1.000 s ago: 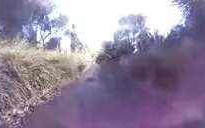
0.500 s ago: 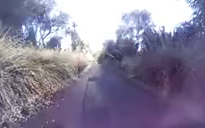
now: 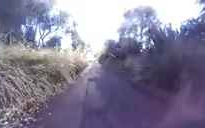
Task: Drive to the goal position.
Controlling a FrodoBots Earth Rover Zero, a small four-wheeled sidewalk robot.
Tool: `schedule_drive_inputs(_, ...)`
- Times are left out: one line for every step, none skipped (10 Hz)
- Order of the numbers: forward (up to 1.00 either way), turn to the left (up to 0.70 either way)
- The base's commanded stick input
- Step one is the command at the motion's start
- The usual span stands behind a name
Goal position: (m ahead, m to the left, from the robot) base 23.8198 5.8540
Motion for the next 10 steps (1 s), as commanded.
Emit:
schedule_drive_inputs(1.00,0.00)
schedule_drive_inputs(1.00,-0.27)
schedule_drive_inputs(1.00,-0.32)
schedule_drive_inputs(1.00,-0.37)
schedule_drive_inputs(1.00,-0.10)
schedule_drive_inputs(1.00,-0.06)
schedule_drive_inputs(1.00,-0.03)
schedule_drive_inputs(1.00,0.00)
schedule_drive_inputs(1.00,0.00)
schedule_drive_inputs(1.00,0.00)
